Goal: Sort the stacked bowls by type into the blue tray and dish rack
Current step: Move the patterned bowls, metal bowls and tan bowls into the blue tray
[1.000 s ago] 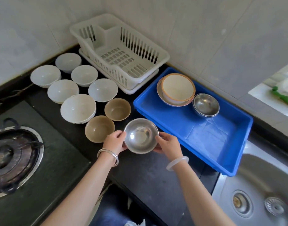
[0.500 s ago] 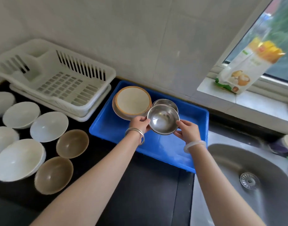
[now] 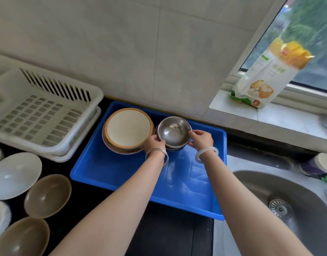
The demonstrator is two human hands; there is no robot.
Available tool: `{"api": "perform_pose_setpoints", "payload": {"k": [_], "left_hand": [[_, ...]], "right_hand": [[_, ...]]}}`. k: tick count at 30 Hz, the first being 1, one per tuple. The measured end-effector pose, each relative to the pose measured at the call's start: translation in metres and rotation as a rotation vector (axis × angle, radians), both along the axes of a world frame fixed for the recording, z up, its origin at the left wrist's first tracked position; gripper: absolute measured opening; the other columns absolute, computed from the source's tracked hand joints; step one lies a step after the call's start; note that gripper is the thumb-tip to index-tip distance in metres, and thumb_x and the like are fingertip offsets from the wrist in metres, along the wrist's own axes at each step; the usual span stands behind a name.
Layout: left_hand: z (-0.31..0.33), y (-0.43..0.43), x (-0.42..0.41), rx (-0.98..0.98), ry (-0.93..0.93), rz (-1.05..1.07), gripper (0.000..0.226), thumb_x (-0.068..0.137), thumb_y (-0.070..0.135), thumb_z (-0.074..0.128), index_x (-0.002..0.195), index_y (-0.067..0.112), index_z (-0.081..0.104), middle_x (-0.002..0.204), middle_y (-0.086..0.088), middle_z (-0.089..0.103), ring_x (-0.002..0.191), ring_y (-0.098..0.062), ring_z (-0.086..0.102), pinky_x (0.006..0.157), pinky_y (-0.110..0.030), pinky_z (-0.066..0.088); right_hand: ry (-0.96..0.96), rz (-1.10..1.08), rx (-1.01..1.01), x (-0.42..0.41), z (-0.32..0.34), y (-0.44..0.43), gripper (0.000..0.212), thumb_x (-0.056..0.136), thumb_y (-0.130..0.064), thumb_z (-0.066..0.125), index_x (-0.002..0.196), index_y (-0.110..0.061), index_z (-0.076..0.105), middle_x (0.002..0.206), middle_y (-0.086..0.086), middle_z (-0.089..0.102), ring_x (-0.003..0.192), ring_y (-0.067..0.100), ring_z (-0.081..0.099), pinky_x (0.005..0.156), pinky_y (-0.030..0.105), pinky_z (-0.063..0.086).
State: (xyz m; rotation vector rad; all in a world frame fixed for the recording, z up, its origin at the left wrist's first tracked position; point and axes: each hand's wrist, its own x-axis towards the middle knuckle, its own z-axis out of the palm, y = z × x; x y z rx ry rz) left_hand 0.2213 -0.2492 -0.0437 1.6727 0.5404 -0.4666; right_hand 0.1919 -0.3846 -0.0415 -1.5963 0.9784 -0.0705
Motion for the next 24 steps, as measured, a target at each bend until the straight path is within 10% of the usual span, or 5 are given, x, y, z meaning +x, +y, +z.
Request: {"api": "perform_pose_setpoints", "payload": {"k": [7, 18, 24], "left_hand": [[-0.012, -0.005, -0.004, 0.123, -0.047, 0.022, 0.018, 0.082, 0.003, 0.059, 0.098, 0.004, 0.067, 0.105, -0.012, 0.072, 0.098, -0.029, 0.064, 0.087, -0.035, 0.050], [-0.021, -0.007, -0.018, 0.043, -0.011, 0.021, 0.045, 0.086, 0.011, 0.057, 0.130, 0.015, 0.052, 0.138, -0.006, 0.051, 0.126, -0.027, 0.048, 0.104, -0.043, 0.041], [-0.014, 0.007, -0.027, -0.085, 0.003, -0.031, 0.043, 0.087, 0.010, 0.053, 0.130, 0.011, 0.052, 0.134, -0.007, 0.056, 0.124, -0.027, 0.051, 0.106, -0.043, 0.040]], "right_hand": [[0.047, 0.084, -0.196, 0.010, -0.005, 0.004, 0.029, 0.084, -0.017, 0.056, 0.059, -0.028, 0.063, 0.063, -0.002, 0.065, 0.079, 0.027, 0.070, 0.080, 0.040, 0.057], [0.008, 0.094, -0.301, -0.001, -0.015, 0.017, 0.029, 0.094, -0.024, 0.049, 0.109, -0.008, 0.068, 0.109, 0.014, 0.070, 0.106, 0.031, 0.060, 0.084, 0.033, 0.045], [0.004, 0.121, -0.267, -0.013, -0.004, 0.017, 0.037, 0.096, -0.024, 0.043, 0.099, 0.006, 0.063, 0.105, 0.026, 0.065, 0.102, 0.041, 0.056, 0.085, 0.047, 0.047]]}}
